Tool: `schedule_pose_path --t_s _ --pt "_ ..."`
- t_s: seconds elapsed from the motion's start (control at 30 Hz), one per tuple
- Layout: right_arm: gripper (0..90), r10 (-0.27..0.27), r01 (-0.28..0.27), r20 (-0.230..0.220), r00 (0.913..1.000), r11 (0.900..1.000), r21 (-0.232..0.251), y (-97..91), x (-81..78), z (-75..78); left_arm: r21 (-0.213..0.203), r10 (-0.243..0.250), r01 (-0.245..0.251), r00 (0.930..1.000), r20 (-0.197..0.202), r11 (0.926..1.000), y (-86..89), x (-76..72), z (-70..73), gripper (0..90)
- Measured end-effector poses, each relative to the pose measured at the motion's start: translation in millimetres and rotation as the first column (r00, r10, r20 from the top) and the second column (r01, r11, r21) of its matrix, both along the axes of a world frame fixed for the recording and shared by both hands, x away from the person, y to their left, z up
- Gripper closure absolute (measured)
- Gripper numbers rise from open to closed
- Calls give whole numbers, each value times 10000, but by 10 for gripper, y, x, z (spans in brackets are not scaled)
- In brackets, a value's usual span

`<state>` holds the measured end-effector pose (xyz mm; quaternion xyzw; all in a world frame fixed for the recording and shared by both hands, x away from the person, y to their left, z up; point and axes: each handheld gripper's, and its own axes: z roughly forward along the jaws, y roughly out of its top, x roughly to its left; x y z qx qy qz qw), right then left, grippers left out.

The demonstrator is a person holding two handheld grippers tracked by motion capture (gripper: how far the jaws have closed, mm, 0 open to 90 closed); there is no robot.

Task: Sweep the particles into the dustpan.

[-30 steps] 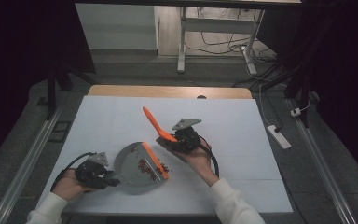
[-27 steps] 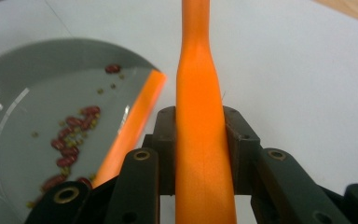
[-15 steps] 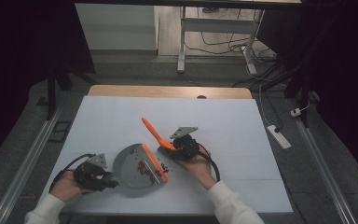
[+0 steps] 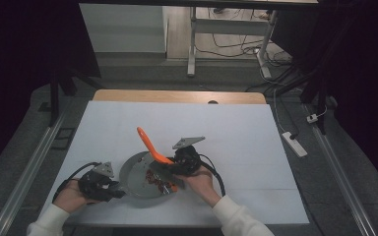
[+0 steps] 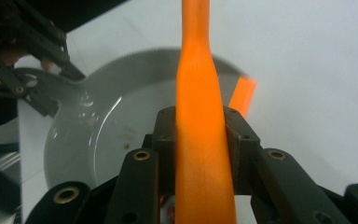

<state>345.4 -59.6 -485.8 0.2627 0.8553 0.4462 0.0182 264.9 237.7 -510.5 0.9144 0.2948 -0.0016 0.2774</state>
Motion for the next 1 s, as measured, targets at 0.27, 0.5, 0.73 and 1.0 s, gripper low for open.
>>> schedule_pose_path --t_s 0.27,0.5,0.73,1.0 --pt "698 -972 994 1031 9899 9949 -161 -248 118 129 5 -15 15 10000 3 10000 -4 0 -1 615" --pt "698 -1357 1436 1188 9836 9878 -604 -408 158 116 31 -21 21 10000 8 10000 -7 -7 1 616" --pt "698 -1423 1549 1125 9834 9815 -1123 -489 18 97 78 38 -38 10000 73 10000 -20 -58 1 615" --pt "698 -1457 1647 1133 9828 9694 -1821 -539 -222 -19 138 -54 52 9999 93 9999 -39 -97 30 616"
